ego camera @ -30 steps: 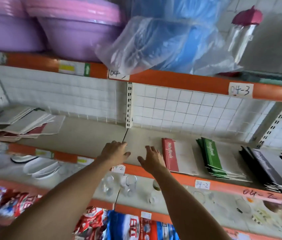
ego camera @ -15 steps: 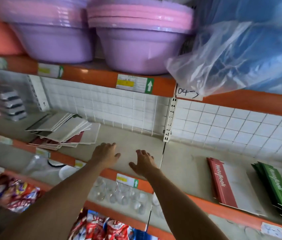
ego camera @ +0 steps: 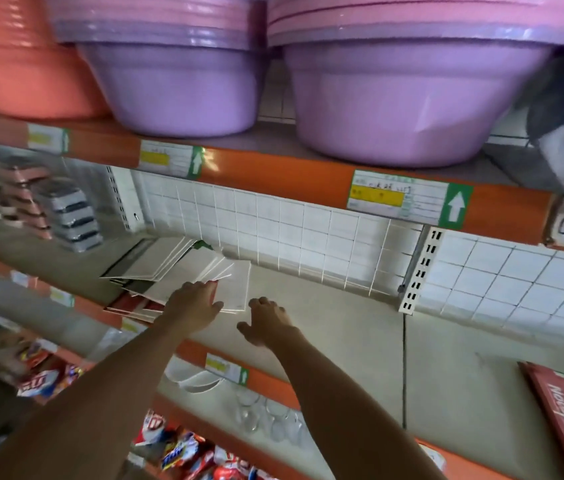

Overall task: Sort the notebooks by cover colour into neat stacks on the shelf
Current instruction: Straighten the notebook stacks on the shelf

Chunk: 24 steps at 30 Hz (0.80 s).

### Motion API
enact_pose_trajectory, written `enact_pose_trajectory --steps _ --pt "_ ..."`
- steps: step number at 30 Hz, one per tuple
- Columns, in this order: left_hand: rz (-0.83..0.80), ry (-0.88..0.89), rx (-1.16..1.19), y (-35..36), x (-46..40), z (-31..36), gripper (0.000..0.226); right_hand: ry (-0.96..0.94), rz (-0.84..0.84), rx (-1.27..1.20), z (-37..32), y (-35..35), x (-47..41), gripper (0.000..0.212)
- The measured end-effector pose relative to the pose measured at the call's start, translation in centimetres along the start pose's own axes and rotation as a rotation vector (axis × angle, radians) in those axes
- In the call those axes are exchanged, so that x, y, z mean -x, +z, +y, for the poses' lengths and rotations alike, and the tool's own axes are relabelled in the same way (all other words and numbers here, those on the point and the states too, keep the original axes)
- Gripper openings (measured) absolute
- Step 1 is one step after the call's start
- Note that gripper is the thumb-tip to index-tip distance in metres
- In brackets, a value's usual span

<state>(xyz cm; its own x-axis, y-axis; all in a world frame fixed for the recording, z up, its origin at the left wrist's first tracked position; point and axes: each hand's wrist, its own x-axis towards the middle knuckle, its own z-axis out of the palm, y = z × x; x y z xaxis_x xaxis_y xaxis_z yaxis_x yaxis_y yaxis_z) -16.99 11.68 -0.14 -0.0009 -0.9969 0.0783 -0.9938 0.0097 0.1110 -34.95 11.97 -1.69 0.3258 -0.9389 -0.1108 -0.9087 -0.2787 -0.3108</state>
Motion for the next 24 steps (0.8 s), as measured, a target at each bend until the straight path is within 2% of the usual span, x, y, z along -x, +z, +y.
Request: enact_pose_trajectory --steps 4,7,9,12,15,19,22,24 --pt "-0.005 0.062 0.007 0.6 -1.9 -2.4 0.044 -0.068 0.003 0.021 -3.8 1.6 -2.6 0.052" --pt "-0.014 0.042 -0.002 1.5 -3.5 -4.6 0.049 -0.081 -0.050 0.113 -4.7 2.9 -4.2 0.055" --pt "-0.057 -0.046 -0.038 2.6 -4.0 -6.2 0.059 0.009 -0.083 0.141 -4.6 4.2 -4.4 0.058" --pt "-0.023 -0.116 -0.077 4.4 -4.5 -8.0 0.061 0.205 0.036 0.173 -3.8 5.4 -4.0 0.055" --pt "0.082 0.014 -0.070 5.7 -4.6 -7.3 0.047 0.357 0.130 0.200 -1.9 5.8 -3.1 0.051" --pt "0.143 0.246 0.070 7.8 -3.9 -3.3 0.027 0.531 0.211 0.215 1.7 6.5 -0.1 0.050" --pt "0.203 0.392 0.180 9.3 -3.0 0.7 0.034 0.662 0.287 0.205 2.8 6.9 2.3 0.043" --pt "0.257 0.488 0.213 10.2 -2.5 2.9 0.040 0.762 0.405 0.177 2.2 6.9 3.5 0.037"
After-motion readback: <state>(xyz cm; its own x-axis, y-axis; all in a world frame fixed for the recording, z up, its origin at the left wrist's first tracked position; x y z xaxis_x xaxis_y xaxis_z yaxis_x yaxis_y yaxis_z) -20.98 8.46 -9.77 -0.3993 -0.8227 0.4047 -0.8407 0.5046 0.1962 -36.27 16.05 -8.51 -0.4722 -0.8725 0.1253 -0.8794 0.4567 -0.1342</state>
